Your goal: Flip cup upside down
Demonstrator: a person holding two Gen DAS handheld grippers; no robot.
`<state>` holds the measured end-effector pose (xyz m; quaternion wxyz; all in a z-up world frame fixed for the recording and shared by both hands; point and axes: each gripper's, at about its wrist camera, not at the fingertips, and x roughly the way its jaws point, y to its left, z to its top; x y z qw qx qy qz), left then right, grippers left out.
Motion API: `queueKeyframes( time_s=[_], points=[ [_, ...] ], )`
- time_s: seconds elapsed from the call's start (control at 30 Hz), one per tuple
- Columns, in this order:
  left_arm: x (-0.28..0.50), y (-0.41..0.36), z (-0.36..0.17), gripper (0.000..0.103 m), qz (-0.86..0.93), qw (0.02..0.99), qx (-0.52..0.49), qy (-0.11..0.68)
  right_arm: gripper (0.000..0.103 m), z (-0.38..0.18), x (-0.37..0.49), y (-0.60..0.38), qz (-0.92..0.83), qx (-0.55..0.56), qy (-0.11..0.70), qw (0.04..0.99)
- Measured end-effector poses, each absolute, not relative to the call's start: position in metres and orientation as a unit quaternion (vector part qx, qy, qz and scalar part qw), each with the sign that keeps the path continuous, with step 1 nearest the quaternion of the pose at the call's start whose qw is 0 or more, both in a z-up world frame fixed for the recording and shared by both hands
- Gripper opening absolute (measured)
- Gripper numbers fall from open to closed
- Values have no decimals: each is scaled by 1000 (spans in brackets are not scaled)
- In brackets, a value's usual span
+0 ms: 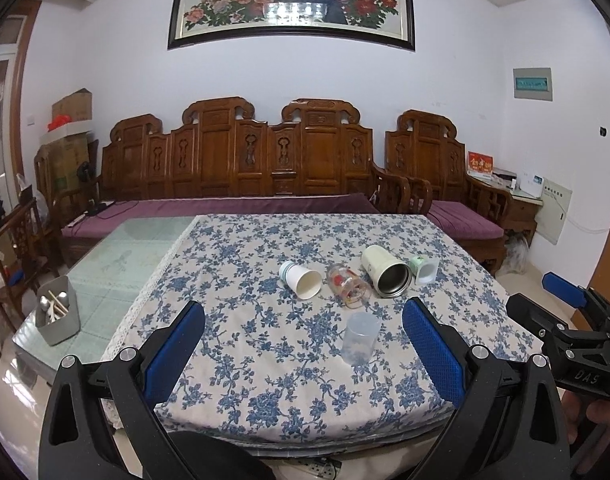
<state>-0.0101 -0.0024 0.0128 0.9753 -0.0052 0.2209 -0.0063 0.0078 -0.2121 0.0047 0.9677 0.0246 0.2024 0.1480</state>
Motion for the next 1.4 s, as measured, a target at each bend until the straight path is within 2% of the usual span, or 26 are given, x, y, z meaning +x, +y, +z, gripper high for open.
queueKeyframes(
  time_s=[1.4],
  points=[
    [-13, -3, 14, 95, -2, 976, -3, 216, 100, 3, 9, -212, 148, 23, 203, 968]
  ],
)
